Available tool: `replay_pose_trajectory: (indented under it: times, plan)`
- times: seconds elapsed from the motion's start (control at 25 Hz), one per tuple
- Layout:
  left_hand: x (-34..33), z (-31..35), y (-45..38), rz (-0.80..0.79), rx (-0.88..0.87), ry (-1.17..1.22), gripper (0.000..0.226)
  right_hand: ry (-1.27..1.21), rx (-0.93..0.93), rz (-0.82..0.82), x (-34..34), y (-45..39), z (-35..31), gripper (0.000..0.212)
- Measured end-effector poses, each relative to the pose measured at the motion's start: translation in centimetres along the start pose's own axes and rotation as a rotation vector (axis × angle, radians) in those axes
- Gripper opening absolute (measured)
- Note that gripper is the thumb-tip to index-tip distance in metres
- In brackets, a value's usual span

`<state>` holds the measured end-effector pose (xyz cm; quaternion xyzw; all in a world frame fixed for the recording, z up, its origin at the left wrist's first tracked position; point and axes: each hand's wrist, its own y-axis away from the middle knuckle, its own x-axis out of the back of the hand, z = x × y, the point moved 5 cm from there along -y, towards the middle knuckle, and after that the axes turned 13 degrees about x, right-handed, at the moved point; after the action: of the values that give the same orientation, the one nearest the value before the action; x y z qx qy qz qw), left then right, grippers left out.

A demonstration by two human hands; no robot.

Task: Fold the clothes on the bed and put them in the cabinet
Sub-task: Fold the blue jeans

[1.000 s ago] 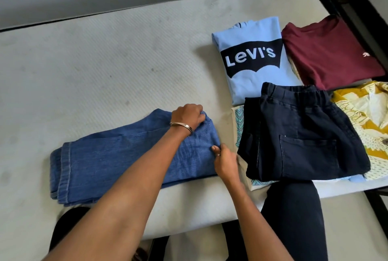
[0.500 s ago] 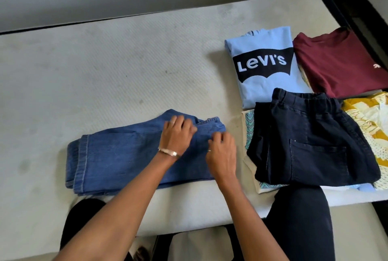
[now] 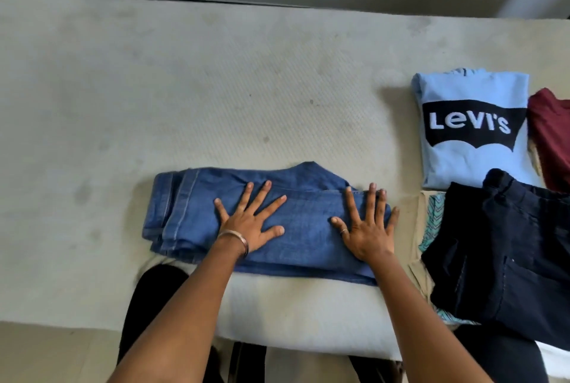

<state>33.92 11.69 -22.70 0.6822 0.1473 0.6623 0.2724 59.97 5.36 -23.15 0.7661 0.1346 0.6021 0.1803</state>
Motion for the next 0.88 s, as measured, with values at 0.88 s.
replay_pose_trajectory:
  times: [0.88]
  plan:
    - [2.2,-18.1,3.5,0.107,0.741,1.125,0.088,-1.093,0.208,0.432,-3.1,-2.9,-19.6,0.061]
